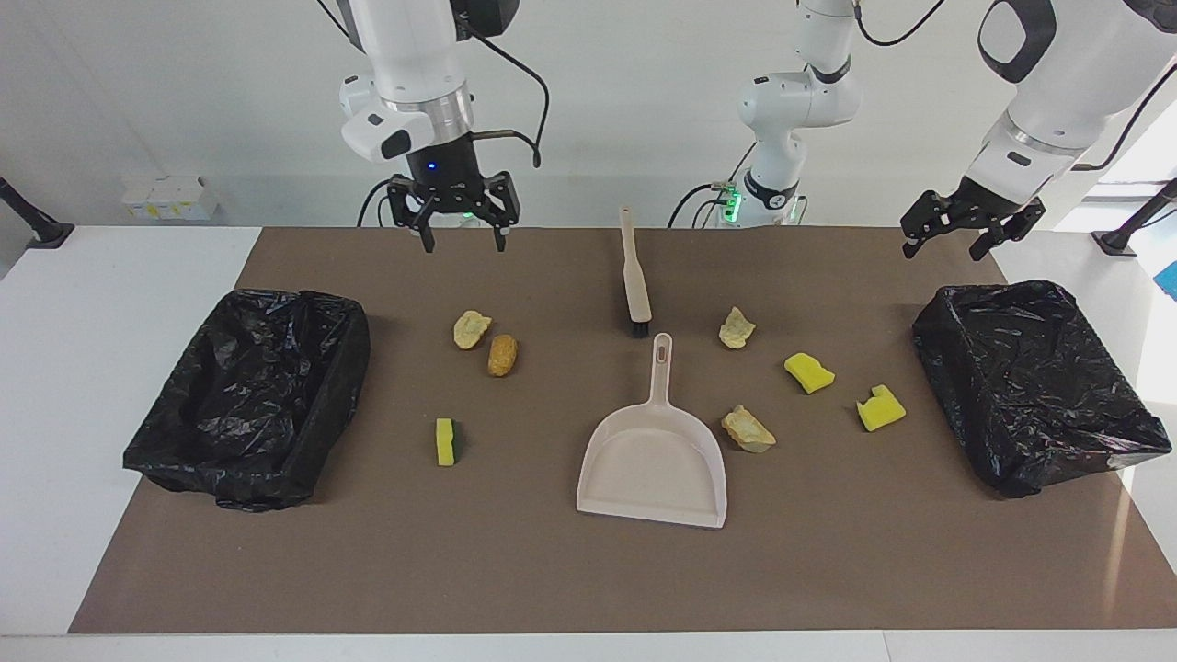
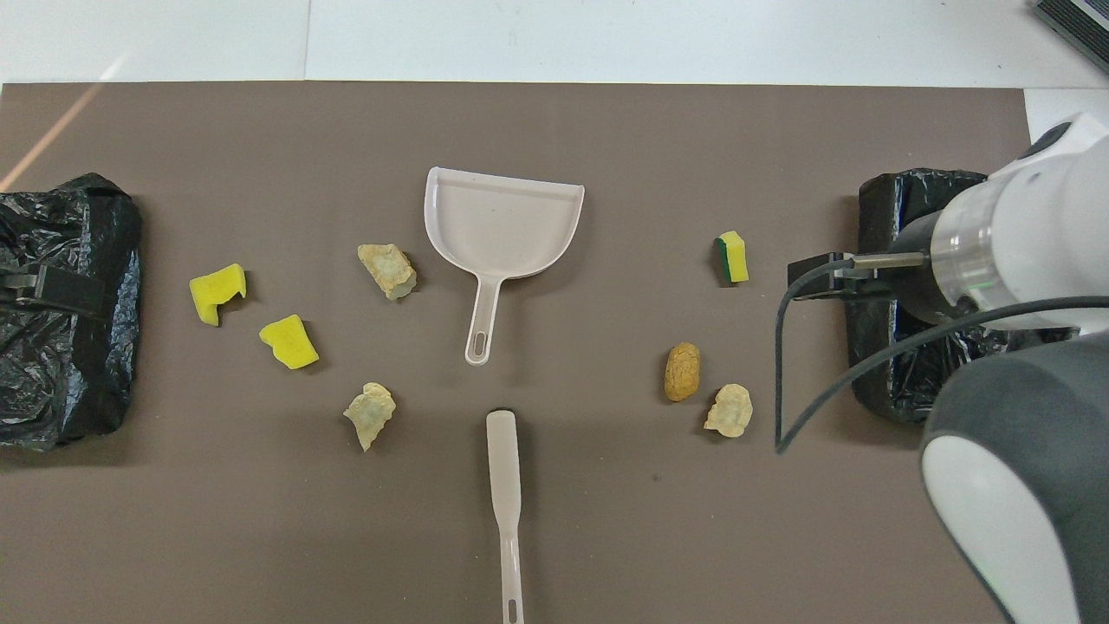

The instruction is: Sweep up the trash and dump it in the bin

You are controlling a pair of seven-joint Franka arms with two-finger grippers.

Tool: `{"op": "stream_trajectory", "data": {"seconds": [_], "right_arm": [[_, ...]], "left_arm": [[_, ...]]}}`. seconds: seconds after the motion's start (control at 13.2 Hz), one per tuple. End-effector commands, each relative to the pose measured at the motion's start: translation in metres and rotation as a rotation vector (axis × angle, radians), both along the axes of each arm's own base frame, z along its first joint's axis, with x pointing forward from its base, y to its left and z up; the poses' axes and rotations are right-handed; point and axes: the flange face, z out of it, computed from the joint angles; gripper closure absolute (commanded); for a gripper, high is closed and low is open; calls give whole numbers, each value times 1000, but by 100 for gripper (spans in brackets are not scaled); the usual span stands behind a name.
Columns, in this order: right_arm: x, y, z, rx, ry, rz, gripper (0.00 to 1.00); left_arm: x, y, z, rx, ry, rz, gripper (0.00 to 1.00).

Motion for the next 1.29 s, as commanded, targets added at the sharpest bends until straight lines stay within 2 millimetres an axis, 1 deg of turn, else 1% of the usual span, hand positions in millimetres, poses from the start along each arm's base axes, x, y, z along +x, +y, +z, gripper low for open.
{"op": "stream_trajectory", "data": {"seconds": [0.0, 0.08, 0.23, 0.3, 0.46, 0.53, 0.61, 0.68, 0.76, 0.83, 0.91, 0.99, 1.14, 1.21], "right_arm": [[37, 38, -17, 26, -3, -35, 0], [45, 52, -26, 29, 1, -40, 0], [58, 91, -44, 42, -3, -77, 0], [62, 102, -54, 41, 4, -91, 0], [63, 106, -61, 34, 7, -89, 0], [65, 108, -64, 38, 0, -88, 0], [69, 109, -71, 41, -5, -90, 0], [75, 111, -82, 37, 3, -93, 0], [75, 123, -93, 42, 3, -92, 0], [71, 139, -100, 49, -10, -86, 0], [71, 149, -110, 52, -21, -95, 0], [73, 152, -116, 55, -21, -100, 0], [68, 157, -116, 52, -18, -90, 0], [68, 157, -116, 56, -16, -90, 0]], "left_arm": [[-9, -2, -1, -7, 5, -13, 0], [-9, -2, -2, -7, 6, -12, 0], [-13, -4, -8, -6, 16, -11, 0], [-13, -11, -12, -6, 8, -25, 0], [-9, -27, -27, -6, -8, -42, 0], [-9, -41, -37, -6, -10, -66, 0], [-7, -53, -46, -8, -23, -87, 0], [-6, -58, -56, -11, -37, -90, 0], [-7, -69, -65, -11, -38, -100, 0], [-11, -80, -76, -12, -27, -93, 0], [-25, -94, -84, -13, -10, -73, 0], [-42, -108, -91, -18, -36, -93, 0], [-76, -121, -110, -33, -86, -117, 0], [-89, -127, -118, -47, -90, -132, 0]]}}
